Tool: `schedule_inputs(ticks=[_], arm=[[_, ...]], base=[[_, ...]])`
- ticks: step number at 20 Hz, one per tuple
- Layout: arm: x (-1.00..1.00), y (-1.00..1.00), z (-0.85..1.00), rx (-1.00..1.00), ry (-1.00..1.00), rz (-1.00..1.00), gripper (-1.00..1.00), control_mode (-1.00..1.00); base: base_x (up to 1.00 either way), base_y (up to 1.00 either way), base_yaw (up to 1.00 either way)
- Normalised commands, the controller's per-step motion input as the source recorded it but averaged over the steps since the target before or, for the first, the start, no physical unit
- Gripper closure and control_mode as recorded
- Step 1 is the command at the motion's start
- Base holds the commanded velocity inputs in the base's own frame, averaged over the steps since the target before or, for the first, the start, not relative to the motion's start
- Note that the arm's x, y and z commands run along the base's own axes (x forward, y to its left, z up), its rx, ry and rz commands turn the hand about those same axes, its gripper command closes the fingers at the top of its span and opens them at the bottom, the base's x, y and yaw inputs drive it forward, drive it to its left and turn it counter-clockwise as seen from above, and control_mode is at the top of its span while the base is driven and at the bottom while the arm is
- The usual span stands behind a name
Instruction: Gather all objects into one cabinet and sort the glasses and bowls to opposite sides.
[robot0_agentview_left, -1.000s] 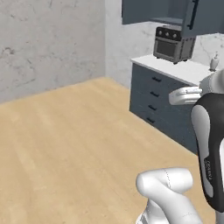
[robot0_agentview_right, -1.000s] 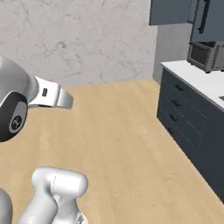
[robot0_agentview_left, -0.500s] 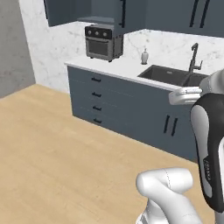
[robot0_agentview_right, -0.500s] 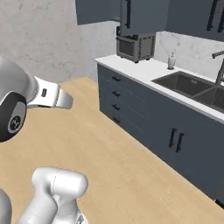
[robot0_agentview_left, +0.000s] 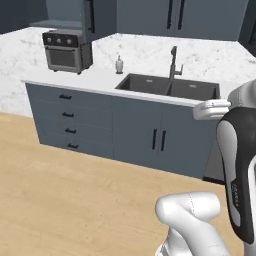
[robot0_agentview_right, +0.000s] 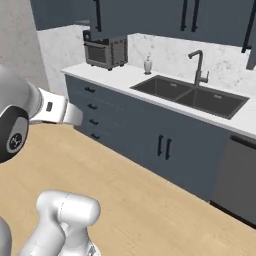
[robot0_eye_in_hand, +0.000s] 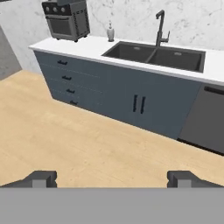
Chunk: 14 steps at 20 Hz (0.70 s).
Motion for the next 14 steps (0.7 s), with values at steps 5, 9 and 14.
schedule_inputs(ticks=[5, 9, 14], arm=[[0.0, 0.0, 0.0, 0.0, 0.0, 0.0, -1.0, 1.0], [0.0, 0.0, 0.0, 0.0, 0.0, 0.0, -1.0, 1.0], [0.0, 0.0, 0.0, 0.0, 0.0, 0.0, -1.0, 1.0]], base=[[0.0, -0.22, -0.22], [0.01, -0.12, -0.38], [0.07, 0.14, -0.22]])
